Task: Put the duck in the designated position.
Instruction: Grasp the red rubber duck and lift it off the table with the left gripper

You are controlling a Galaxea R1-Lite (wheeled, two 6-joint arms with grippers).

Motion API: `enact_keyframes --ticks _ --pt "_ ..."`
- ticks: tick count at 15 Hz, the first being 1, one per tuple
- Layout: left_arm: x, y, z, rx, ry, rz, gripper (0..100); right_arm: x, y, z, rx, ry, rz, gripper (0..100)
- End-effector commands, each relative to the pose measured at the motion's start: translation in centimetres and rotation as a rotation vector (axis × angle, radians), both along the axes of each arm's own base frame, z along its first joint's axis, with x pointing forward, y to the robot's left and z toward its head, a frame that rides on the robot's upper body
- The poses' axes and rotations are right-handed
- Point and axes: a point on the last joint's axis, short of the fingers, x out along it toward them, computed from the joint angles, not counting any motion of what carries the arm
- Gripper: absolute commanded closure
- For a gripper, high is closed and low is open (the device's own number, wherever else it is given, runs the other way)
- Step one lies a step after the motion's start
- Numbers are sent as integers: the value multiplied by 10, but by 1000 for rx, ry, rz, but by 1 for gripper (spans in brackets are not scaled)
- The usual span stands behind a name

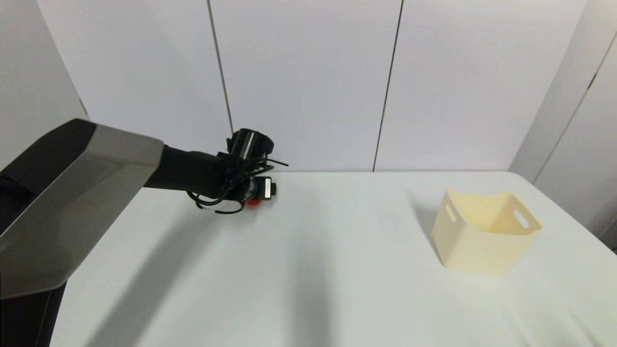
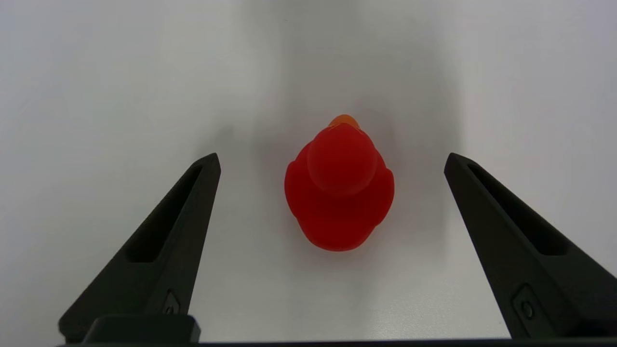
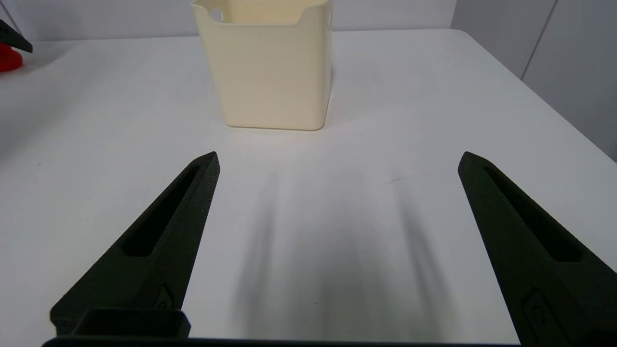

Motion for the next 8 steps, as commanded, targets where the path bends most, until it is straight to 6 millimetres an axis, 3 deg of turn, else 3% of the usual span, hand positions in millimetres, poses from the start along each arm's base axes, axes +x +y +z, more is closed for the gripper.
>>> enact_keyframes --ticks 1,8 --pt "0 0 -1 -2 1 9 0 0 0 0 0 1 1 0" --pt "1 -5 -9 -28 14 29 0 0 0 0 0 1 -1 0"
